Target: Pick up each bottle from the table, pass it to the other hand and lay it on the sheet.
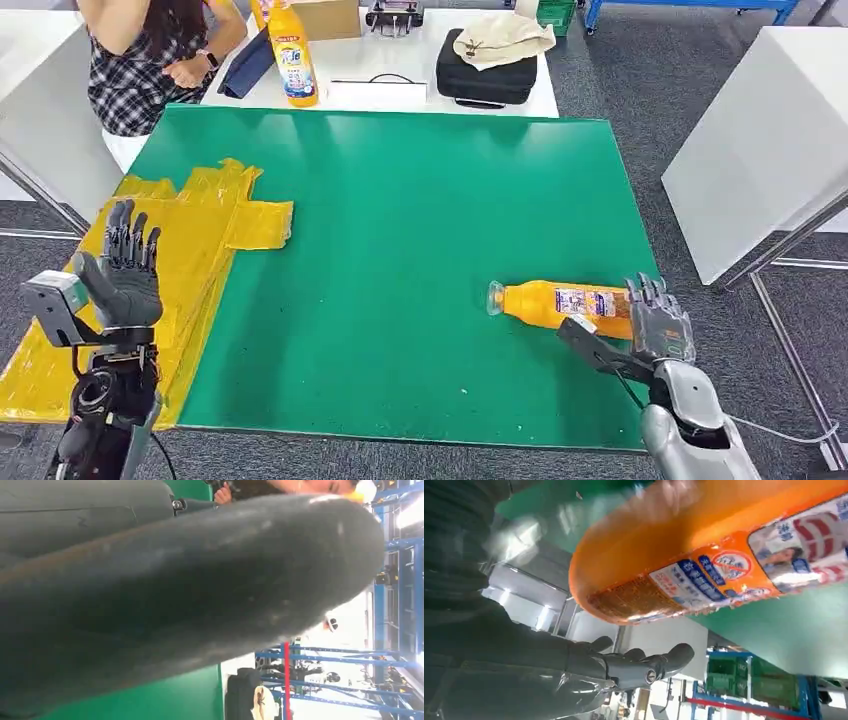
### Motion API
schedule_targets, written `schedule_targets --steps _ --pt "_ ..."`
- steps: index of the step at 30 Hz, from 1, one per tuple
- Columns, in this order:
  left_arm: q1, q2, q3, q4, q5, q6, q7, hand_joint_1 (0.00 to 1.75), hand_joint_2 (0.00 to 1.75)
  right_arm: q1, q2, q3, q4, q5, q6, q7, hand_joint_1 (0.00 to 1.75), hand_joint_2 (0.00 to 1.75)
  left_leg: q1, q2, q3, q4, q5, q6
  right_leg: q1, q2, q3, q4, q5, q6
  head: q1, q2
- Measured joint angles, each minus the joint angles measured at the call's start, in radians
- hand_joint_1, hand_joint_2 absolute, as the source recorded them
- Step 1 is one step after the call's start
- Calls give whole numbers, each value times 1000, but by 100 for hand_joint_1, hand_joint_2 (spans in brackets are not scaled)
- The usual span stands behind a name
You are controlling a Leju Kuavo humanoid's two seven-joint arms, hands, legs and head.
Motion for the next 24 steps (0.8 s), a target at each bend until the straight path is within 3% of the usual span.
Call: schedule_targets --steps 7,12,24 --pt "-17 -3 0 30 6 1 -8 0 0 -127 15 27 201 -10 49 -18 0 175 0 2 2 0 0 0 0 1 1 0 0 0 0 0" --pt "-40 -5 0 54 7 3 -12 0 0 -227 29 38 345 -22 88 -61 0 175 0 4 12 0 -1 -1 0 2 9 -1 0 -1 0 0" --pt "-51 -5 0 79 8 3 -13 0 0 -290 43 53 451 -22 91 -63 0 175 0 4 15 0 4 -1 0 3 12 -1 7 -2 0 0"
